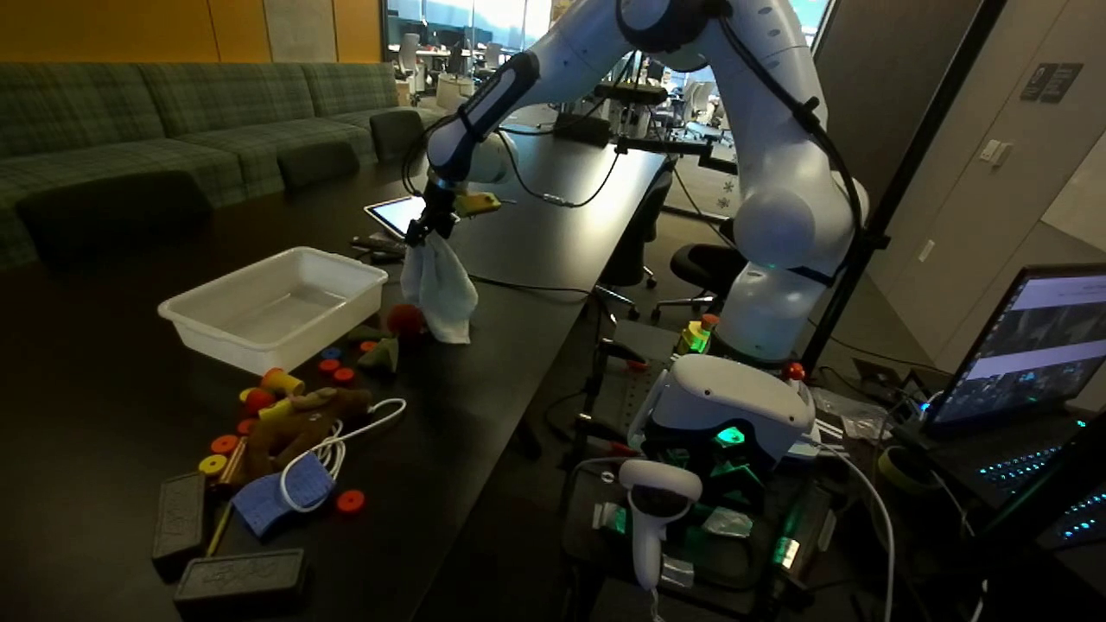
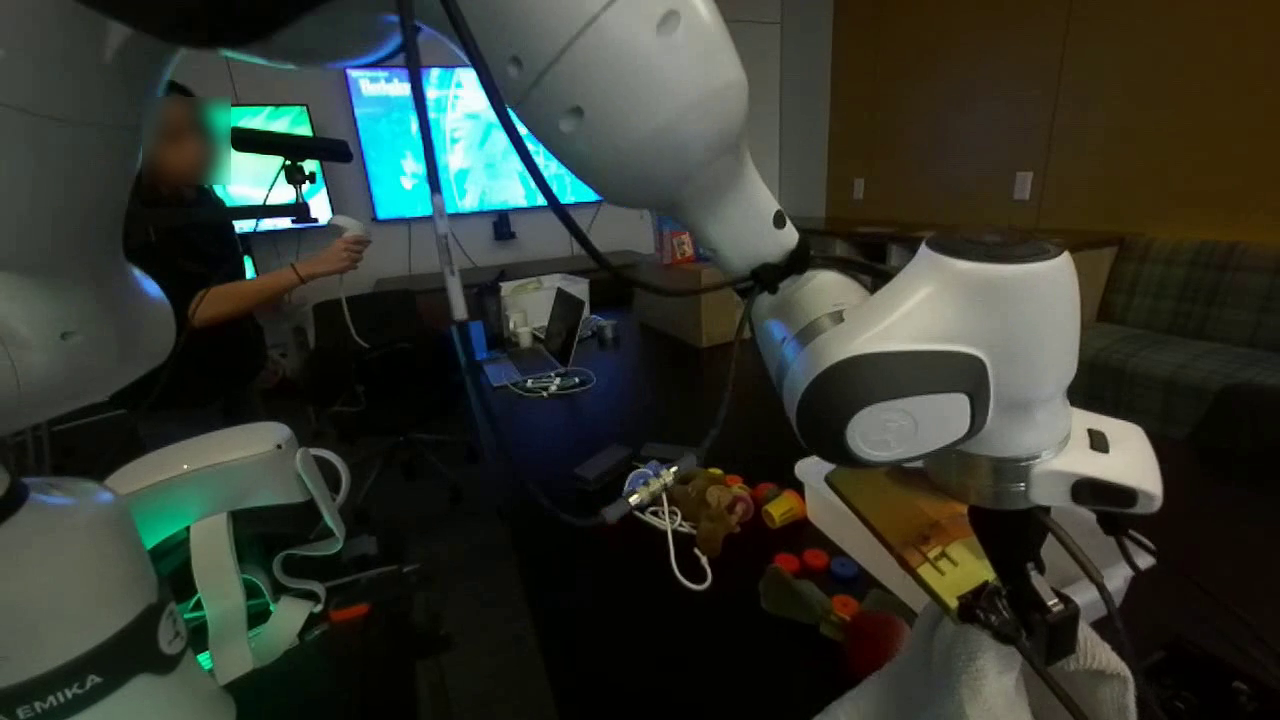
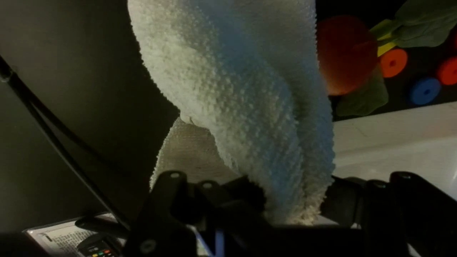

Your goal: Push the items on the table to the left using the white cloth and then put the cloth in the white bowl

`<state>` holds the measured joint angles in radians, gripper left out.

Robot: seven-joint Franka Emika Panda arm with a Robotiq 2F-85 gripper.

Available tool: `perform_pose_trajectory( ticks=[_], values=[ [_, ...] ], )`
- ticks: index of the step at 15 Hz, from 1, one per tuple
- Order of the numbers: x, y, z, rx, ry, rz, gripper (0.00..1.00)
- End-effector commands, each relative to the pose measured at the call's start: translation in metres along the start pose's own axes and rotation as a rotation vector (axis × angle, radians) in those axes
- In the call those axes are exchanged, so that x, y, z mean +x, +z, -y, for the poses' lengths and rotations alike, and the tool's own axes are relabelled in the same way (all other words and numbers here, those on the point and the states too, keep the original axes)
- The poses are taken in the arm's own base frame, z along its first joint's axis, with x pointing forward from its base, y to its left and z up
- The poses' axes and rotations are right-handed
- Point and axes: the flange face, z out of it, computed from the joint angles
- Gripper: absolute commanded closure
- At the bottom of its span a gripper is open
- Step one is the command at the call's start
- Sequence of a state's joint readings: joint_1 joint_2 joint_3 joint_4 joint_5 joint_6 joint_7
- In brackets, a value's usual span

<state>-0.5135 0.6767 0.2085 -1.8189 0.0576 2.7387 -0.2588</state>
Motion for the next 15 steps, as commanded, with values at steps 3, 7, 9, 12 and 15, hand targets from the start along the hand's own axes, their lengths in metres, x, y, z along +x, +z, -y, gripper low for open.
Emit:
perform_pose_trajectory(
  ticks=[3, 7, 9, 12, 15],
  values=[
    [0.002, 0.07, 0.022, -0.025, -0.043, -0.007, 0.95],
    [-0.025, 0.105, 0.043, 0.006, -0.075, 0.017, 0.95],
    [-0.038, 0.119, 0.056, 0.02, -0.075, 0.012, 0.95],
    [-0.052, 0.132, 0.077, 0.047, -0.055, -0.009, 0.95],
    [-0.067, 0.141, 0.108, 0.092, -0.005, -0.01, 0.95]
  ],
)
